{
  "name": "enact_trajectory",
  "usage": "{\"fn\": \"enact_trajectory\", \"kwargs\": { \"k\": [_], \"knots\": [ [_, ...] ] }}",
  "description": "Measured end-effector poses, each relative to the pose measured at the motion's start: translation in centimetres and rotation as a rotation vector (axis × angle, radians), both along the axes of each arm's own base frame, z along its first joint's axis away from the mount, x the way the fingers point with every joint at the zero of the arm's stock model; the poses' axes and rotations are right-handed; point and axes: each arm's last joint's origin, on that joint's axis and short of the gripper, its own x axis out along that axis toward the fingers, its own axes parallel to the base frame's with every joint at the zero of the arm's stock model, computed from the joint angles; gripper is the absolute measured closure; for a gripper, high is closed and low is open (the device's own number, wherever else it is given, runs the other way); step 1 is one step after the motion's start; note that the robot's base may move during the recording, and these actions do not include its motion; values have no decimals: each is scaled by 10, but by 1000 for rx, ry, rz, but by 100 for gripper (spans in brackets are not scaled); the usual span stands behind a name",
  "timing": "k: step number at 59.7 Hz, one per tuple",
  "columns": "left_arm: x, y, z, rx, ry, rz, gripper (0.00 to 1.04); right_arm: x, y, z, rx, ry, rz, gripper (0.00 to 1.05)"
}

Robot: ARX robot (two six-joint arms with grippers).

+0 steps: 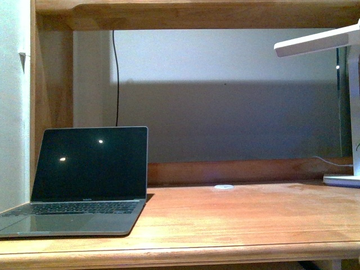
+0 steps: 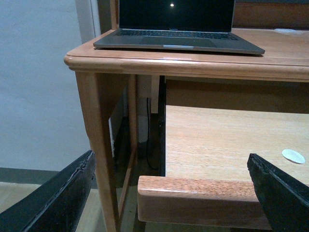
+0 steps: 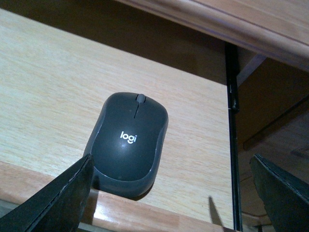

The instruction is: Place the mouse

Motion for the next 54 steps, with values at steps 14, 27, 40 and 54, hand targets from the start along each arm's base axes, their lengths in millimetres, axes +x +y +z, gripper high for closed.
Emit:
{"fn": "enact_trajectory", "kwargs": {
  "k": [14,27,40,54],
  "knots": [
    [0,0,0,0,-1,0,8,16,20,-6,-10,15,-9,7],
    [0,0,0,0,-1,0,8,26,25,-9,-16,34,-24,7],
    [0,0,0,0,-1,0,8,40,27,-17,-15,59,-53,7],
    [0,0,0,0,-1,0,8,59,22,-17,-3,74,-92,7]
  ]
}}
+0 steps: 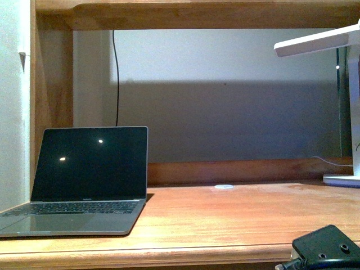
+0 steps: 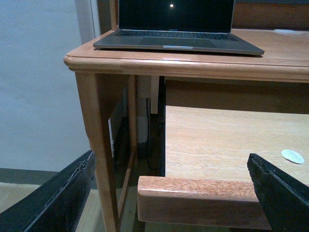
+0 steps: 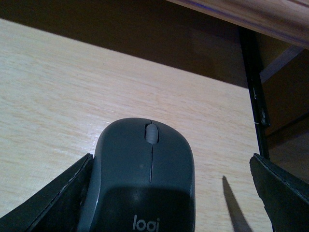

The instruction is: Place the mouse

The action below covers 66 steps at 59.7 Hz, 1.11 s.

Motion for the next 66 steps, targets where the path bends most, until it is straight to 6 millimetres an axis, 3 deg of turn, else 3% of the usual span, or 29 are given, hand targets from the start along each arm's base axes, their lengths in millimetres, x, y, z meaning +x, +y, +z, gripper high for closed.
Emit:
{"fn": "enact_trajectory", "kwargs": {
  "k": [14,33,49,66],
  "knots": [
    [0,0,0,0,0,0,8,11,-12,-1,50,76,-19,7],
    [0,0,0,0,0,0,8,10,-18,-3,121,136,-11,8],
    [0,0,0,0,0,0,8,8,-19,-2,122,137,2,44],
    [0,0,0,0,0,0,8,5,-22,7,122,105,4,48]
  ]
}}
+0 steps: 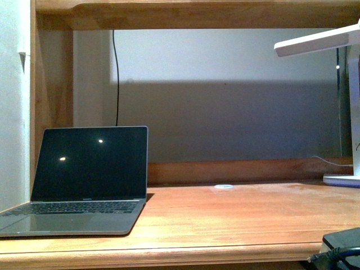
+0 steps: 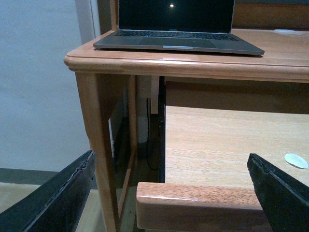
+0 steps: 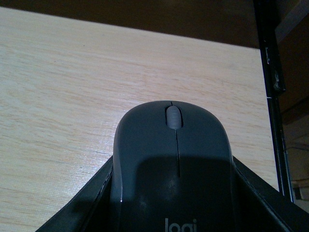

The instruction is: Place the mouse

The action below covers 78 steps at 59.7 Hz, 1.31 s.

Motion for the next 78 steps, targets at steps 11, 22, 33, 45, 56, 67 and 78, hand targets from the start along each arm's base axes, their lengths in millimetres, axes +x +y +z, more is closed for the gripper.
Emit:
{"fn": "enact_trajectory", "kwargs": {
  "k": [11,22,33,45,56,67,78],
  "knots": [
    [0,0,0,0,0,0,8,0,-2,24,23,-46,-10,48],
    [0,0,0,0,0,0,8,5,7,68,62,-138,-25,48],
    [0,0,0,0,0,0,8,22,36,100,81,-186,-5,48],
    [0,0,0,0,0,0,8,54,76,111,65,-182,-2,48],
    [0,0,0,0,0,0,8,84,117,114,32,-184,-13,48],
    [0,0,0,0,0,0,8,114,156,113,-21,-208,-33,48],
    [0,0,0,0,0,0,8,137,175,108,-65,-218,-45,48]
  ]
}}
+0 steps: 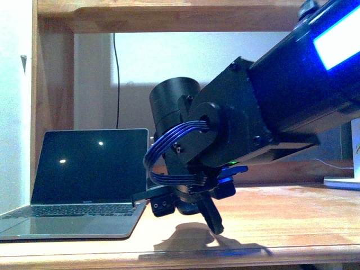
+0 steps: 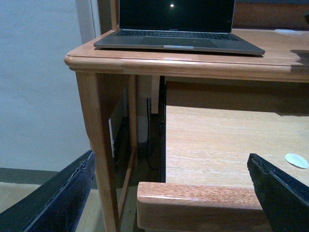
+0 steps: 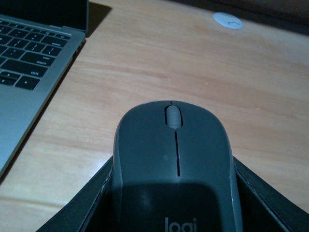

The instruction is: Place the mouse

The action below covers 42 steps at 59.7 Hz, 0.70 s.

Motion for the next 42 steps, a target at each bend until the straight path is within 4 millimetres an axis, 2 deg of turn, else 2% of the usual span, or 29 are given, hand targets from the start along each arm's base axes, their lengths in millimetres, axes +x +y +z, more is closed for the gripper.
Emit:
{"fn": "enact_trajectory", "kwargs": {
  "k": [18,30,42],
  "knots": [
    [0,0,0,0,0,0,8,31,7,-18,-55,21,-19,48],
    [0,0,0,0,0,0,8,38,10,-25,-81,28,-4,48],
    [0,0,0,0,0,0,8,40,10,-28,-68,35,16,17]
  ]
}}
